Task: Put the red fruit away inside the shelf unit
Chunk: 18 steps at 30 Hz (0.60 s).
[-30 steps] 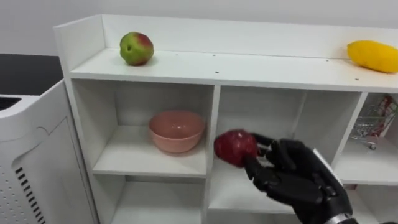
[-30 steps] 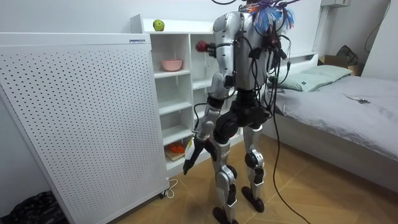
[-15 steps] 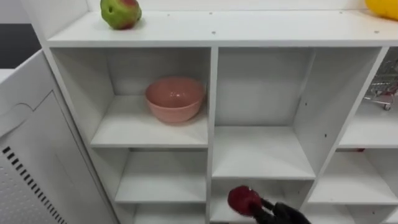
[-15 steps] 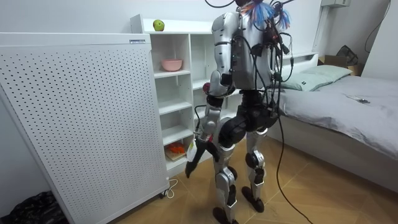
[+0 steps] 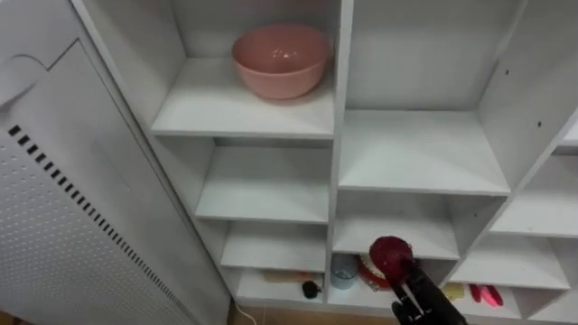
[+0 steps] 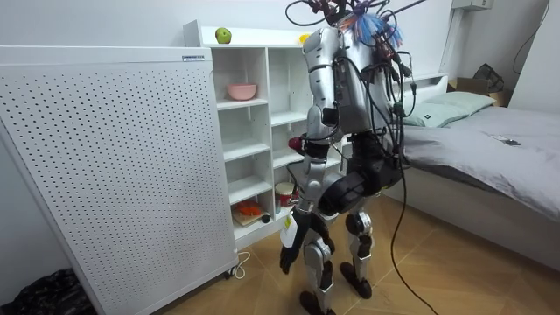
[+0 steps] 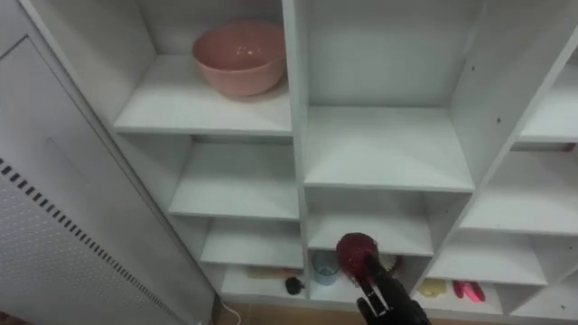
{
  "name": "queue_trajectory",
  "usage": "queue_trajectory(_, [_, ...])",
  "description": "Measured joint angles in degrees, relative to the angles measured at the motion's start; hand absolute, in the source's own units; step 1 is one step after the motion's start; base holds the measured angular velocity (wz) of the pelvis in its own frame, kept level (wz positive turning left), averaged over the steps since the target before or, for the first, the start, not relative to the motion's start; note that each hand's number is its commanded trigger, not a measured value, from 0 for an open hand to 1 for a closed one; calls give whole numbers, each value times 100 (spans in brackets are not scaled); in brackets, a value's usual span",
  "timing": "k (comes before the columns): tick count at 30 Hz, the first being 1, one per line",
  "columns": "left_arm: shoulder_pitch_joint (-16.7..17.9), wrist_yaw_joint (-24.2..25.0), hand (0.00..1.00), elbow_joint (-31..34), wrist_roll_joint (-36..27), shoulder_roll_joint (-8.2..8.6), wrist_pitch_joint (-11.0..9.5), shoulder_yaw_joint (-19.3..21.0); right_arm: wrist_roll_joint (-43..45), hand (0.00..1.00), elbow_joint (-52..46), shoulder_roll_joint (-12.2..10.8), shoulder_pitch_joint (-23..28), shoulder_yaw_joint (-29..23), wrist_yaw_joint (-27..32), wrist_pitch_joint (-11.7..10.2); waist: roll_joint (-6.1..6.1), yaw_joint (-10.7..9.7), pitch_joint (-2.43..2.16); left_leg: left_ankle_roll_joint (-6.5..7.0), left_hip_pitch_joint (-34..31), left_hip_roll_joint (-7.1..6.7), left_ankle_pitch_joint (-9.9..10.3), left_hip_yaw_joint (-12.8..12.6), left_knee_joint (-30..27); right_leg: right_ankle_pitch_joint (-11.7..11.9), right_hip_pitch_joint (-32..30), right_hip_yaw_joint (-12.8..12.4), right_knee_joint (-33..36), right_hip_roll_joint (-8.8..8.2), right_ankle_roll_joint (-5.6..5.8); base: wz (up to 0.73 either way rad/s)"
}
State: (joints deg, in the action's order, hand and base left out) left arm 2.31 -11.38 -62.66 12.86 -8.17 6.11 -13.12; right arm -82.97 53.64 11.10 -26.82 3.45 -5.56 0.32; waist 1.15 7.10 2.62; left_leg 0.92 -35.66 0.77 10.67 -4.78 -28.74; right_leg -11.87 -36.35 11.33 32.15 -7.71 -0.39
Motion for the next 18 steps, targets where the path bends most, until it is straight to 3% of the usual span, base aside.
queue_trajectory(6, [-70,-35,0,87,-178,13,29,-112,-511,100,274,91,-621,-427,53,14,1,128,3,46,-360,-103,-91,-71,-18,-44,-476,36,287,-204,-29,7])
queue_trajectory(11, [-87,-36,0,105,-450,-3,36,-169,-913,100,471,466,-1123,-553,118,71,-16,263,13,54,-518,-154,-91,-69,-93,-111,-680,-43,455,-233,9,5])
queue_trajectory(18, [-89,-36,0,338,-646,-11,138,-186,-1125,100,486,718,-1425,-1007,354,103,-12,293,11,63,-876,-150,-80,-104,-306,-224,-1017,2,697,-329,-37,10])
